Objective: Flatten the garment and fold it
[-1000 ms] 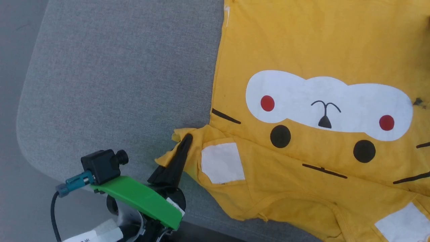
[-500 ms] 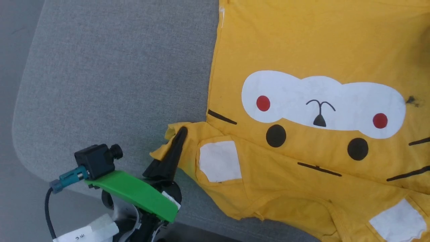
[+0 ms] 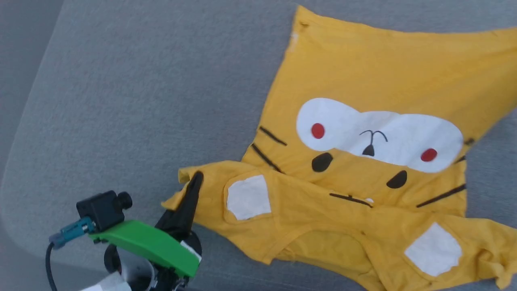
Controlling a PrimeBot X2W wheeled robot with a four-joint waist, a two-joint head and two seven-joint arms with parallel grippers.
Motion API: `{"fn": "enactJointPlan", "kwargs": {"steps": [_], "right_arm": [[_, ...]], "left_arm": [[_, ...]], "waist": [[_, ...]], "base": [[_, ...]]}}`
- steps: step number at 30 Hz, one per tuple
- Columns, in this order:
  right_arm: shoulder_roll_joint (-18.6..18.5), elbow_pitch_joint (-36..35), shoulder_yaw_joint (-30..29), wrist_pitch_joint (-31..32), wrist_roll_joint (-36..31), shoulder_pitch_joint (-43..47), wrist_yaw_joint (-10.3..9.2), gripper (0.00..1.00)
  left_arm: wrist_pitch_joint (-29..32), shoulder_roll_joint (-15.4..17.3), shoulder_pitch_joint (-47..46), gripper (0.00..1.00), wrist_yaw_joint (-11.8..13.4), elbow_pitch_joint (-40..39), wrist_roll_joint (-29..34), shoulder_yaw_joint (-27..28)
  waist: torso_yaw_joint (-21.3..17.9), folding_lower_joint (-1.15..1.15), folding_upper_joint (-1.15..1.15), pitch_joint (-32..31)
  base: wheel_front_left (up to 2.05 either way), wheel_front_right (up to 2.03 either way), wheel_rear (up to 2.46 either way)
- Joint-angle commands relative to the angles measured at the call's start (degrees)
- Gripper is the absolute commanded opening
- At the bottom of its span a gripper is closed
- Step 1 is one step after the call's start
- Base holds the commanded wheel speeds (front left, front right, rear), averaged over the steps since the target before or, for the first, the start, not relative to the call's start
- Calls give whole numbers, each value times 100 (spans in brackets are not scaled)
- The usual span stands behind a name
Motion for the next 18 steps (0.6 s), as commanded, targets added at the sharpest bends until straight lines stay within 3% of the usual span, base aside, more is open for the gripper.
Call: {"fn": "enactJointPlan", "kwargs": {"steps": [1, 6, 11, 14, 18], "right_arm": [[-12, -243, -220, 7, 118, 337, -9, 0], [242, -1246, -1021, 207, 353, 1462, -9, 0], [862, -2133, -1642, 485, 639, 2706, -9, 0], [1201, -2501, -1813, 635, 727, 3416, -9, 0], [1364, -2397, -1723, 588, 790, 4047, -9, 0]], "left_arm": [[-7, 56, 115, 0, 44, -39, 3, 27], [30, 102, 332, 0, 117, -166, -20, 77], [88, 164, 477, 0, 158, -297, -33, 100], [132, 200, 505, 0, 160, -332, -31, 83], [173, 237, 528, 0, 176, -339, -3, 59]], "waist": [[-574, 0, 0, -565], [-866, 0, 0, -779], [-1075, 0, 0, -826], [-1131, 0, 0, -811], [-1185, 0, 0, -825]], "base": [[0, 0, 0], [0, 0, 0], [0, 0, 0], [0, 0, 0], [0, 0, 0]]}}
